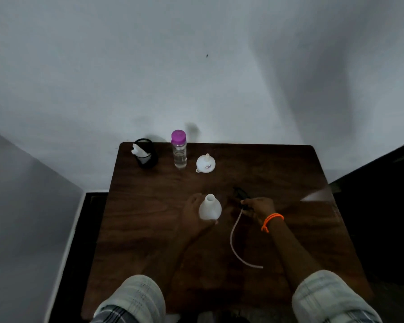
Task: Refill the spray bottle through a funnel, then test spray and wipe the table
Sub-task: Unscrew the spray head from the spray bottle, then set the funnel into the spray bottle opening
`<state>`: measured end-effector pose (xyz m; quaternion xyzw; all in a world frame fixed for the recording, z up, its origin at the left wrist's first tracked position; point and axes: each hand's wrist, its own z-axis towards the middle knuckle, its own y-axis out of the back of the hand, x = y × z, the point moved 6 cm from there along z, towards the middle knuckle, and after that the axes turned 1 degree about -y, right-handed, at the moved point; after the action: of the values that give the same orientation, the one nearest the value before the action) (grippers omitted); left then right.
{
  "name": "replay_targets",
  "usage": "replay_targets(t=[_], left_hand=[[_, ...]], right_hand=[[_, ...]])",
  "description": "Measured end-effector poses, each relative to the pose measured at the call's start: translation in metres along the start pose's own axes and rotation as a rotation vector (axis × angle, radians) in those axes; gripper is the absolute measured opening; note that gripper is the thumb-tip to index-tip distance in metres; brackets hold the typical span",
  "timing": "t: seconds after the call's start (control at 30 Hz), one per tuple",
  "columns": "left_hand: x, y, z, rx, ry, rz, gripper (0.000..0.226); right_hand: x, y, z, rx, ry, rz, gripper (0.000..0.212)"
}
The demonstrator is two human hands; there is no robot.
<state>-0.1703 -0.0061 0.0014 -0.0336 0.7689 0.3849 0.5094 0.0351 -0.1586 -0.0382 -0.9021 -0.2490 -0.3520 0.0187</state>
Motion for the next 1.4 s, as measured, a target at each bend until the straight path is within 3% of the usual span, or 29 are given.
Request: replay_targets(t=[0.27, 0.4, 0.53, 0.6, 0.77, 0.93, 1.07, 1.2, 1.4], left_hand=[[0.020, -0.018, 0.000, 0.029, -0.090, 0.051, 0.085], [0.021, -0.021, -0.001, 0.016, -0.119, 0.033, 0.095], [0.027, -0.019, -0.005, 0.038, -0.109, 0.059, 0.119], [0.028, -0.013, -0.010, 0.055, -0.111, 0.076, 0.121], [0.030, 0.017, -0.018, 0.090, -0.116, 0.192, 0.095], [0.029, 0.040, 0.006, -0.004, 0.119, 0.090, 0.054], [0.023, 0.035, 0.056, 0.064, 0.266, 0.050, 0.043], [0.006, 0.025, 0.098, 0.092, 0.254, -0.034, 0.031], [0.013, 0.009, 0.145, -0.012, 0.296, -0.098, 0.071]], right_hand=[[-0.025, -0.006, 0.028, -0.065, -0.002, -0.196, 0.027], [-0.030, -0.005, 0.032, -0.084, 0.008, -0.258, 0.053], [-0.022, -0.006, 0.017, -0.102, 0.058, -0.433, 0.040], [-0.018, -0.006, 0.010, -0.110, 0.094, -0.496, 0.040], [-0.008, 0.006, 0.001, -0.171, 0.187, -0.593, 0.059], [0.023, -0.003, -0.002, -0.296, 0.324, -0.722, 0.071], [0.048, -0.040, 0.010, -0.227, 0.447, -0.812, 0.069], [0.064, -0.084, 0.023, -0.072, 0.577, -0.816, 0.049], [0.081, -0.132, 0.053, 0.096, 0.584, -0.720, 0.044]])
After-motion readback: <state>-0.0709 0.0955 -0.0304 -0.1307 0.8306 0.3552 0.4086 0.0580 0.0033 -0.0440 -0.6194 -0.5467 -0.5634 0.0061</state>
